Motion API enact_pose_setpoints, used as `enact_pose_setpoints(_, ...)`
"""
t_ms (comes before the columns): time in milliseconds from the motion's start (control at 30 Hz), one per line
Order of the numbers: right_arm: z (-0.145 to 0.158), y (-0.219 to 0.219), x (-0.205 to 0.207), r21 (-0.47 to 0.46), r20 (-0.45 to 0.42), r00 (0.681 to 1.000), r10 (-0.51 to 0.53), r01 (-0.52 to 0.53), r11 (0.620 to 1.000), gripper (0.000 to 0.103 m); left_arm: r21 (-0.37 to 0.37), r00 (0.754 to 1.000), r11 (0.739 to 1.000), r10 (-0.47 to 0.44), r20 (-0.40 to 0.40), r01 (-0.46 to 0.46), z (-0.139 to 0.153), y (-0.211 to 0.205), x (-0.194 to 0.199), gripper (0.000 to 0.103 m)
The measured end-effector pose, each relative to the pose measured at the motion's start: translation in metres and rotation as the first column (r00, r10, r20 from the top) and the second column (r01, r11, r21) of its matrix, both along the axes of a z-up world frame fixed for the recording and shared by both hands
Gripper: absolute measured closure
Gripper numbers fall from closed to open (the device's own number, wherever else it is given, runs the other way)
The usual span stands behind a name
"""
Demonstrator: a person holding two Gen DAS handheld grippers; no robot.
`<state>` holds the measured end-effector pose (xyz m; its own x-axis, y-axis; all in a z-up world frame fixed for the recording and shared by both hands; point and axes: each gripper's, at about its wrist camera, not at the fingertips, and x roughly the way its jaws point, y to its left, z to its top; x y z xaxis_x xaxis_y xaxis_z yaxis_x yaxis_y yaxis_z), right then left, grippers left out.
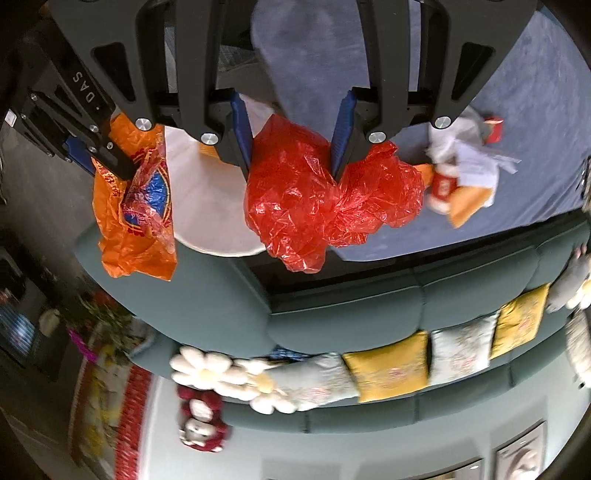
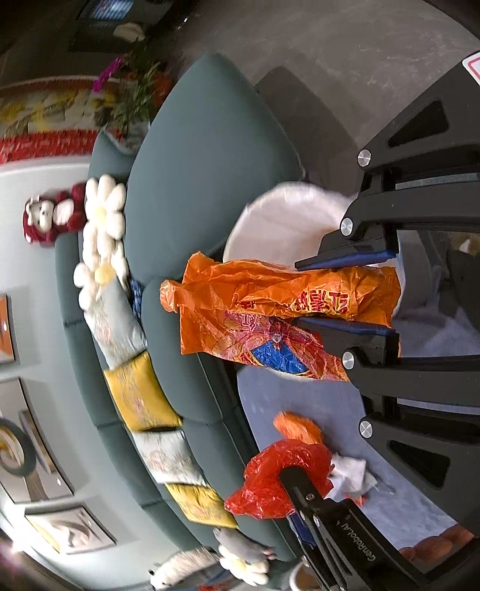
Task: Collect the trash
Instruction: 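Move over the wastebasket and open the left tool to drop the red bag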
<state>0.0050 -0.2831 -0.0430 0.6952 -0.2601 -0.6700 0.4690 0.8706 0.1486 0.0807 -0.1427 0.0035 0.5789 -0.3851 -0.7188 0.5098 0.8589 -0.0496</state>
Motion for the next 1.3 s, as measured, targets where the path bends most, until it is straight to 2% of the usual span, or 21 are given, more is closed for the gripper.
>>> enact_pose_setpoints(333,-0.014,-0.062,-0.023,-0.010,-0.028,0.990,-0.140,0.140,0.990,0.080,-0.008,0.984,0.985,-0.170,-0.050,0.170,-0.016,-0.088,-0.004,0.066)
enact_pose_setpoints(567,-0.028,-0.086,-0.025,0.005,-0.048,0.981,-0.188,0.189,0.982,0.079,-0.026,0.969,0.974,-0.225,-0.104,0.224,-0.030,-0.121,0.003,0.064)
enact_pose_setpoints(633,-0.031,-0.089,-0.024,0.010,-0.050,0.980,-0.194,0.195,0.981,0.079,-0.036,0.966,0.974,-0.225,-0.128,0.222,-0.035,-0.126,0.007,0.060)
enact_pose_setpoints(700,-0.032,-0.088,-0.023,0.010,-0.051,0.979,-0.195,0.196,0.981,0.079,-0.030,0.969,0.978,-0.207,-0.137,0.205,-0.038,-0.130,0.011,0.045)
enact_pose_setpoints(767,-0.033,-0.088,-0.019,0.013,-0.051,0.980,-0.194,0.195,0.981,0.079,-0.035,0.972,0.981,-0.195,-0.131,0.193,-0.038,-0.129,0.014,0.039)
enact_pose_setpoints(900,-0.034,-0.088,-0.016,0.021,-0.047,0.982,-0.182,0.183,0.983,0.077,-0.012,0.978,0.985,-0.173,-0.116,0.172,-0.039,-0.123,0.021,0.037)
enact_pose_setpoints(967,-0.034,-0.086,-0.012,0.019,-0.043,0.984,-0.170,0.171,0.985,0.076,-0.009,0.983,0.989,-0.149,-0.111,0.149,-0.038,-0.117,0.025,0.031)
enact_pose_setpoints(1300,-0.030,-0.069,0.024,0.003,-0.038,0.993,-0.109,0.109,0.994,0.076,0.005,0.994,0.999,-0.046,-0.101,0.047,-0.038,-0.073,0.046,0.030)
